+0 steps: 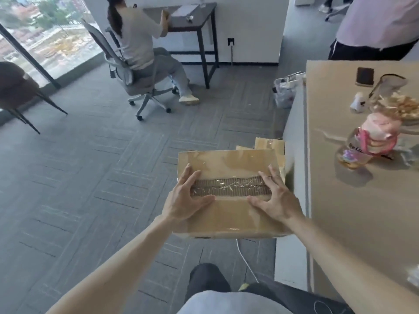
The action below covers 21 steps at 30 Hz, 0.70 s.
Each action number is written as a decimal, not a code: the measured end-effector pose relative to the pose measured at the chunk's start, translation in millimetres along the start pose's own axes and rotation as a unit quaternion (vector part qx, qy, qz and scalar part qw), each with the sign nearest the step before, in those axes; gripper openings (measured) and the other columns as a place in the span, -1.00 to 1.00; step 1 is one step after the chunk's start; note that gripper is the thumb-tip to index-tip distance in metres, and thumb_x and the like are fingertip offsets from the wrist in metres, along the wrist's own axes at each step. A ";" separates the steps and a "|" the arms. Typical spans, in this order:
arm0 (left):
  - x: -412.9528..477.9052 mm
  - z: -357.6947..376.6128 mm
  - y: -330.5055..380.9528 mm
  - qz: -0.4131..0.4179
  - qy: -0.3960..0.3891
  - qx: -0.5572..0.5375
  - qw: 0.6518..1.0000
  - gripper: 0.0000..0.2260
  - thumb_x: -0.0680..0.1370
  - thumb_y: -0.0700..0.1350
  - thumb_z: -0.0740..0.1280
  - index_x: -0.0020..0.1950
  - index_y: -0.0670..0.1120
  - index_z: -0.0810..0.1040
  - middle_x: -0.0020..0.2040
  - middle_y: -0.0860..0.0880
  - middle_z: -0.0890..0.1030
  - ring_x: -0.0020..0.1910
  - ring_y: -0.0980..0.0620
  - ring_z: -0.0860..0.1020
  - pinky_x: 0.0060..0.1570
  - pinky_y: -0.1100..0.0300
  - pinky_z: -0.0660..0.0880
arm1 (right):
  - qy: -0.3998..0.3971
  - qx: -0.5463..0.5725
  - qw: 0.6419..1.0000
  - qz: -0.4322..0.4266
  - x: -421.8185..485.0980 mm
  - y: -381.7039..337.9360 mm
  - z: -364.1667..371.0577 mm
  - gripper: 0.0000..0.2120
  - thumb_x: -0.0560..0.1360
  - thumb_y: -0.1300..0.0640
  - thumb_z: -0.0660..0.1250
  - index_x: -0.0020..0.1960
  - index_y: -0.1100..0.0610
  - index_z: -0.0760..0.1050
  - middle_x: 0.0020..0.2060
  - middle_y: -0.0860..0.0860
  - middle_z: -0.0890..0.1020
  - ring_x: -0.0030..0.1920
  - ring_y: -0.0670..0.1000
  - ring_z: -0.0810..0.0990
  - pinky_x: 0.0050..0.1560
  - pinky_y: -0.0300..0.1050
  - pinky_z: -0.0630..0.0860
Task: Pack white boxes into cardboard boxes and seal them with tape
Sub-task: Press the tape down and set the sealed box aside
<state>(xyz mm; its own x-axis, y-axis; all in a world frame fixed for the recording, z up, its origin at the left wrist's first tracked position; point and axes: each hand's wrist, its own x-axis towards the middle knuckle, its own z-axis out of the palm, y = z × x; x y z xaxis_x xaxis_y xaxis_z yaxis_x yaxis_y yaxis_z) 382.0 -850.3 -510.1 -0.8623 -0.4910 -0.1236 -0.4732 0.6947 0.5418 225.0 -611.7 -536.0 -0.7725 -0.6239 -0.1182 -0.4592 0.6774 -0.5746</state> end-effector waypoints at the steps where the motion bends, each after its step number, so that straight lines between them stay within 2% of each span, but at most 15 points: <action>1: 15.7 4.7 1.6 0.004 -0.012 -0.001 1.000 -0.16 0.38 0.33 0.46 0.57 0.14 0.22 0.62 0.22 -0.03 0.49 0.02 0.32 0.35 -0.06 0.39 | -0.003 0.005 1.000 0.015 8.3 7.0 -0.8 -0.13 0.36 -0.37 0.36 0.56 -0.13 0.14 0.58 -0.16 -0.11 0.50 0.05 0.26 0.19 0.12 0.50; 3: 44.6 14.9 2.8 0.011 -0.039 -0.006 0.999 -0.14 0.36 0.37 0.45 0.57 0.16 0.22 0.61 0.24 -0.02 0.46 0.01 0.35 0.34 -0.08 0.42 | -0.005 0.012 0.999 0.041 23.7 20.9 -1.2 -0.13 0.37 -0.36 0.37 0.56 -0.13 0.12 0.58 -0.17 -0.13 0.53 0.04 0.20 0.25 0.12 0.45; 5: 73.8 27.1 2.6 0.021 -0.067 -0.010 0.997 -0.11 0.32 0.42 0.41 0.57 0.17 0.21 0.61 0.26 -0.04 0.46 0.03 0.36 0.34 -0.08 0.43 | -0.006 0.011 0.997 0.070 39.6 34.2 -0.2 -0.13 0.36 -0.35 0.37 0.56 -0.14 0.11 0.57 -0.18 -0.14 0.52 0.06 0.23 0.24 0.14 0.46; 13: 196.1 69.4 -2.7 0.057 -0.151 -0.027 0.987 -0.15 0.37 0.31 0.48 0.57 0.16 0.21 0.56 0.34 -0.08 0.45 0.11 0.36 0.34 0.00 0.42 | -0.007 0.011 0.985 0.174 117.0 70.0 11.0 -0.17 0.39 -0.30 0.40 0.55 -0.15 0.12 0.57 -0.21 -0.11 0.48 0.02 0.30 0.21 0.12 0.47; 21: 312.9 121.2 -12.0 0.074 -0.222 -0.025 0.972 -0.13 0.38 0.29 0.49 0.58 0.18 0.15 0.57 0.33 -0.11 0.44 0.08 0.37 0.34 -0.03 0.42 | 0.018 0.021 0.972 0.234 199.0 117.2 37.1 -0.19 0.40 -0.24 0.43 0.54 -0.11 0.18 0.58 -0.16 -0.06 0.53 -0.01 0.19 0.27 0.16 0.46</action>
<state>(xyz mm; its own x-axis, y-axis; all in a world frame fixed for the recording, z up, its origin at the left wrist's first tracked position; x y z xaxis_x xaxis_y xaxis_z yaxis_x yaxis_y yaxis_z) 96.0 -948.6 -656.0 -0.9185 -0.1047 -0.3813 -0.3380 0.7085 0.6196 33.8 -670.9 -656.8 -0.9078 -0.2367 -0.3462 -0.0367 0.8671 -0.4967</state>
